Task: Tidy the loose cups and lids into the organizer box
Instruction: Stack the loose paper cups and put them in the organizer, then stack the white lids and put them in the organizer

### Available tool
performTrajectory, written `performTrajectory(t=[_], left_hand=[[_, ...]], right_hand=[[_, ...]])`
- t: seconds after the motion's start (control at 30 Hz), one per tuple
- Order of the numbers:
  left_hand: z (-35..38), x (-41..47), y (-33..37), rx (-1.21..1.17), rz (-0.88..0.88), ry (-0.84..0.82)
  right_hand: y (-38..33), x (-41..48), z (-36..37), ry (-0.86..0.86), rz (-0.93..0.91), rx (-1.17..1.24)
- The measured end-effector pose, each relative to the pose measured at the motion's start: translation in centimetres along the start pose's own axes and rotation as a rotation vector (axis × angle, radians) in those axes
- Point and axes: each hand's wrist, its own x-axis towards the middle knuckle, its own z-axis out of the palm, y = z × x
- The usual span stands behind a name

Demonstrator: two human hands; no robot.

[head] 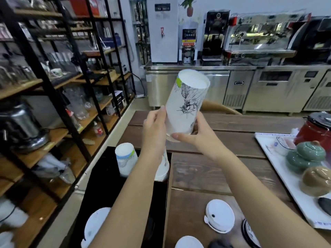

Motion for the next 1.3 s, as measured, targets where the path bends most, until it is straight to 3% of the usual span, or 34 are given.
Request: performTrajectory(t=[0.2,0.43,0.63,1.03,1.13,1.23,1.3], left_hand=[[-4.6,1.2,-0.6,0.042,-0.064,0.072],[-6.4,2.1,-3.4,0.040,-0.198,-0.025],[-6.2,2.2,-5.1,0.090,-0.250,-0.013],[-6.7,2.6,-6.5,0.060,-0.273,-0.064],[-6.2,1.9,-6.2,0.187,-0.119,0.070],[-5.2,-0.6,-6.2,0.338,0.246,0.265],[-3.6,-3.0,-6.6,0.374,0.484,0.202]], right_hand=[[-0.7,1.7,4.1,-0.154,0.042,-0.004],[1.3,1.4,5.4,-0.266,0.098,-0.030],[3.1,1.0,6.2,-0.249,0.193,-0.060],[5.1,0.5,6.8,-0.229,0.188,-0.225],[6.4,-0.1,6.4,-0.217,0.172,-0.345],[8.0,-1.8,4.9,-0.150,0.232,-0.409],[9.3,-3.3,3.4,-0.105,0.288,-0.420]])
